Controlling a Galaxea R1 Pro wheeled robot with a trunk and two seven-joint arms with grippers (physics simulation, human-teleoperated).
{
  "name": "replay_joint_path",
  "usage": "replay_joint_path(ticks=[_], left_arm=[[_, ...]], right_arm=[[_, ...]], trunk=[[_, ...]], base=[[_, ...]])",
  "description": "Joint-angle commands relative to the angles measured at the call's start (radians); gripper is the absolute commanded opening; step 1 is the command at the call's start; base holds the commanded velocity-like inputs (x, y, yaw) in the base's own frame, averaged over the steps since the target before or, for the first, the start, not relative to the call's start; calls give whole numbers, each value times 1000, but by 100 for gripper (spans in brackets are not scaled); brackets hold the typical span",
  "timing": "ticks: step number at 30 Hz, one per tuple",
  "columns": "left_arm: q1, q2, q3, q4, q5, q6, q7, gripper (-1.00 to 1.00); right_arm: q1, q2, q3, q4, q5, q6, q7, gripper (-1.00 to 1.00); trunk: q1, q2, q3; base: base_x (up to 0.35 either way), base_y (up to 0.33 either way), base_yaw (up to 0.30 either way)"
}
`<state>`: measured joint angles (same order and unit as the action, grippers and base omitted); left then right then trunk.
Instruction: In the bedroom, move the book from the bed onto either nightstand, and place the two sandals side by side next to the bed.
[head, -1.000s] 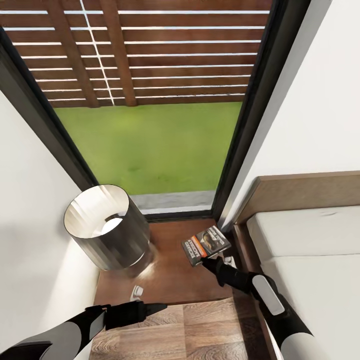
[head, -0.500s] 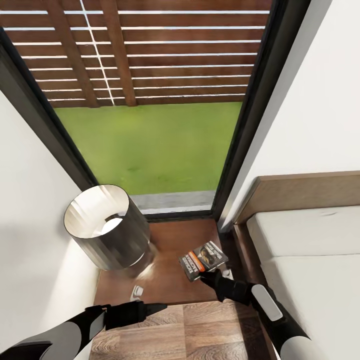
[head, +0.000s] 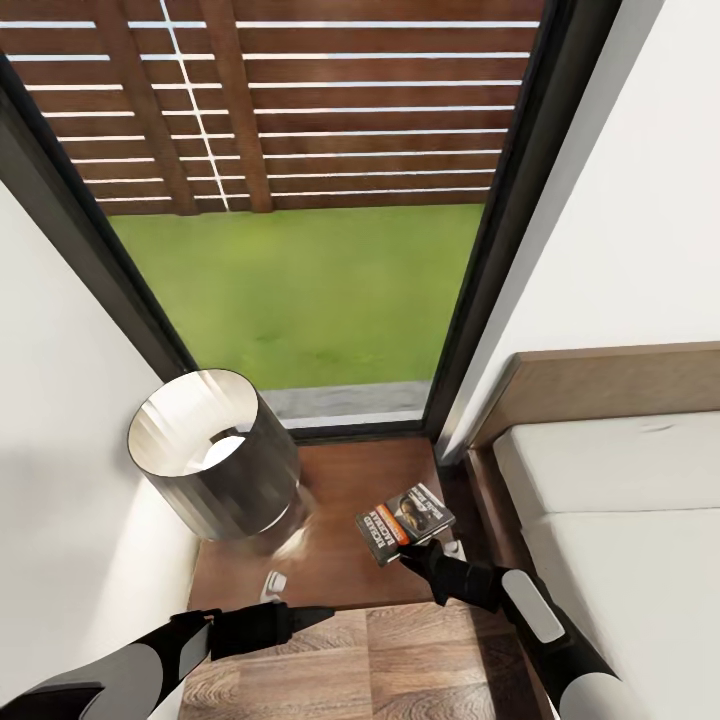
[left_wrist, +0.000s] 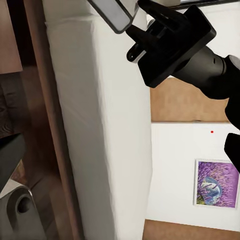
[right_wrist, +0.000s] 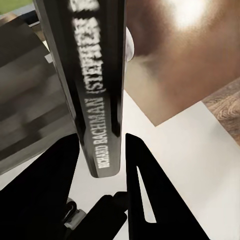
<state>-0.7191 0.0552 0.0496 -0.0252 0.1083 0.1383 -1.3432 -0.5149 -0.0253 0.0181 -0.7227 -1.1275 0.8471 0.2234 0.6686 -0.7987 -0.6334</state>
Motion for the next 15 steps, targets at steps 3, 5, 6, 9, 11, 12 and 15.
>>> replay_joint_path(ticks=[3, 5, 6, 9, 11, 12, 15], left_arm=[[0, 0, 4, 1, -1, 11, -4, 100], [0, 0, 4, 0, -1, 11, -4, 100], [0, 0, 4, 0, -1, 11, -4, 100], [0, 0, 4, 0, -1, 11, -4, 100], [0, 0, 4, 0, -2, 11, -4, 100], [0, 0, 4, 0, -1, 11, -4, 100], [0, 0, 4, 0, -2, 11, -4, 100]], right_arm=[[0, -1, 2, 0, 5, 1, 7, -100], [0, -1, 2, 0, 5, 1, 7, -100], [0, -1, 2, 0, 5, 1, 8, -100], [0, -1, 2, 0, 5, 1, 7, -100], [0, -1, 2, -1, 5, 1, 7, -100], [0, -1, 2, 0, 5, 1, 7, -100], [0, -1, 2, -1, 5, 1, 7, -100]], trunk=[[12, -22, -10], [19, -36, -16], [23, -43, -20], [27, -50, -23], [27, -50, -23], [27, -50, -23], [27, -50, -23]], base=[[0, 0, 0], [0, 0, 0], [0, 0, 0], [0, 0, 0], [0, 0, 0], [0, 0, 0], [0, 0, 0]])
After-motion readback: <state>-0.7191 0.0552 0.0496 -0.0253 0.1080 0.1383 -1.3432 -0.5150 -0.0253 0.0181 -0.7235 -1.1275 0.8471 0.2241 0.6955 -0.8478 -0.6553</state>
